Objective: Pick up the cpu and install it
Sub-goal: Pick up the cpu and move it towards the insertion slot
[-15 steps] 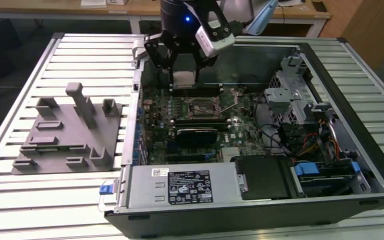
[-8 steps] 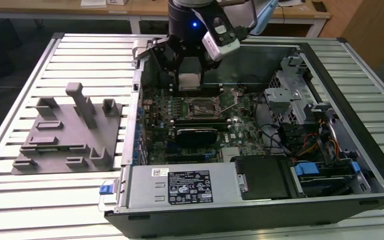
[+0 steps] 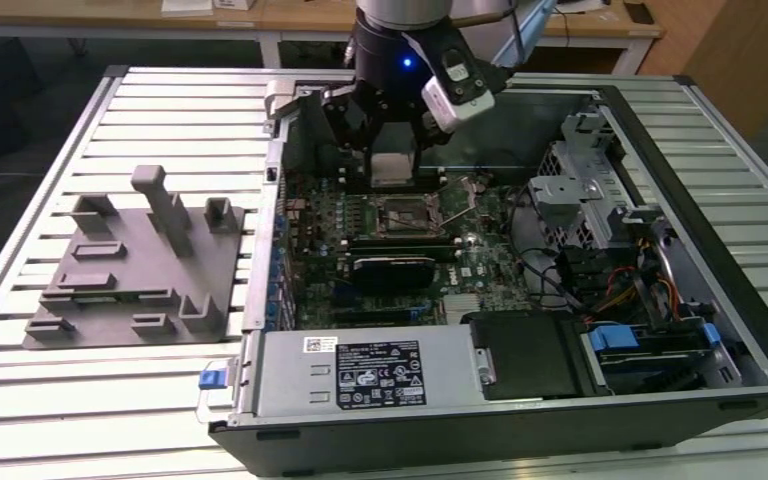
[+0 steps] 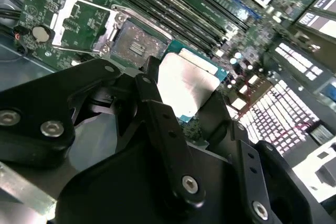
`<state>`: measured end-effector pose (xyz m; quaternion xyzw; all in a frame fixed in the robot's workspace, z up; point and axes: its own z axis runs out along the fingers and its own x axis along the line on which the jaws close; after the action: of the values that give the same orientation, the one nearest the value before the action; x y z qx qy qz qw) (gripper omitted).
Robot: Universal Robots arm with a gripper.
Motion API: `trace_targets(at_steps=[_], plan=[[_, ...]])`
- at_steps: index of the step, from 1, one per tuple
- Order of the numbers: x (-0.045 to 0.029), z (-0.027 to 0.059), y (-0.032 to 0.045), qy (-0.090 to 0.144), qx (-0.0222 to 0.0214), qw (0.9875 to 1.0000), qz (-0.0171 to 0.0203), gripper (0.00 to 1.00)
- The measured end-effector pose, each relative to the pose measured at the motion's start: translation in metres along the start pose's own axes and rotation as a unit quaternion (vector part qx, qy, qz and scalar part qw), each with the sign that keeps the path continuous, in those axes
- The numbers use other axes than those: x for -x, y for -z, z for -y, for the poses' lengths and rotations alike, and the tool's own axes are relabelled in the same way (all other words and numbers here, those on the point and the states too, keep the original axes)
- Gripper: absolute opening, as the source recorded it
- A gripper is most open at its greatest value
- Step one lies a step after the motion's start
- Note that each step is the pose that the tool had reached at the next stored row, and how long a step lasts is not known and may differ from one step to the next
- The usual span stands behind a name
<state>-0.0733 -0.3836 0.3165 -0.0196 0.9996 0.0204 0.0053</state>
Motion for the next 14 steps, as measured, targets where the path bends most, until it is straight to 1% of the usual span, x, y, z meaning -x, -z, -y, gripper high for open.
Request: trace_targets(at_steps=[8, 14], plan=[[0.0114, -0.0003, -0.0132, 0.0, -0.0002, 1.0, -0.0002, 0.54], [0.0169, -0.0002, -0.0228, 0.0, -0.0002, 1.0, -0.0002, 0.54]])
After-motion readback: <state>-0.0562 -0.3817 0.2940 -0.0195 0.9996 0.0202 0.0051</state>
